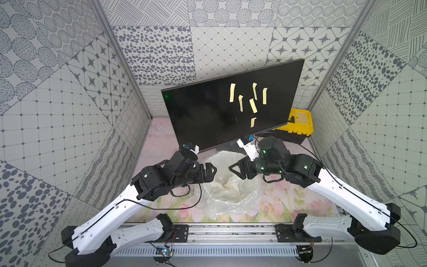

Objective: Remove the sticky note from the monitor
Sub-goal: Place the sticky note in the trash bin, then tear off the sticky note from the monitor.

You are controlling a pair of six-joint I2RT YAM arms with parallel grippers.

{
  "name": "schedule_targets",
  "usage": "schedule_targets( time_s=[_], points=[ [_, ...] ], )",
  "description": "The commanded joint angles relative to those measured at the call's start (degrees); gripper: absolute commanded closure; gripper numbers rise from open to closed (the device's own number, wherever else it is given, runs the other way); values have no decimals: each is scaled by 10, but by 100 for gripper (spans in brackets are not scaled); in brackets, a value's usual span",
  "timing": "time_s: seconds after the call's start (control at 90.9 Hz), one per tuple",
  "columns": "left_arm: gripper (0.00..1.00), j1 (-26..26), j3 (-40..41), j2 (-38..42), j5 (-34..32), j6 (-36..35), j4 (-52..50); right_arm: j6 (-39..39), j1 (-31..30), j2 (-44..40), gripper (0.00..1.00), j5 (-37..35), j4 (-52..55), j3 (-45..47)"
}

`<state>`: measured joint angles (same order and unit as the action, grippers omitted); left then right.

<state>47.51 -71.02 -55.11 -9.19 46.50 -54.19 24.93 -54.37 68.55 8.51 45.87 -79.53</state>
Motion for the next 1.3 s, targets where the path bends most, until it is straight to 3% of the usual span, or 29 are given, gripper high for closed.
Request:
schedule_targets(
  time_s=[0.0,0.121,0.176,0.44,0.66,0.836,1.287],
  points=[
    [1,4,4,-4,-7,0,19,-14,0,13,30,-15,-41,-49],
    [1,4,5,-3,-4,2,20,-12,32,15,29,-29,-53,-73],
    [1,4,5,-2,-3,3,19,-1,75,7,29,-20,-64,-73],
    [1,4,5,2,0,2,16,115,313,-31,29,141,-190,19],
    [1,4,8,4,3,1,20,221,424,-20,29,249,-380,148],
    [1,4,6,2,8,-1,21,308,466,-21,29,294,-542,223],
    [1,4,11,-9,20,-3,34,410,469,57,37,299,-694,199]
  ],
)
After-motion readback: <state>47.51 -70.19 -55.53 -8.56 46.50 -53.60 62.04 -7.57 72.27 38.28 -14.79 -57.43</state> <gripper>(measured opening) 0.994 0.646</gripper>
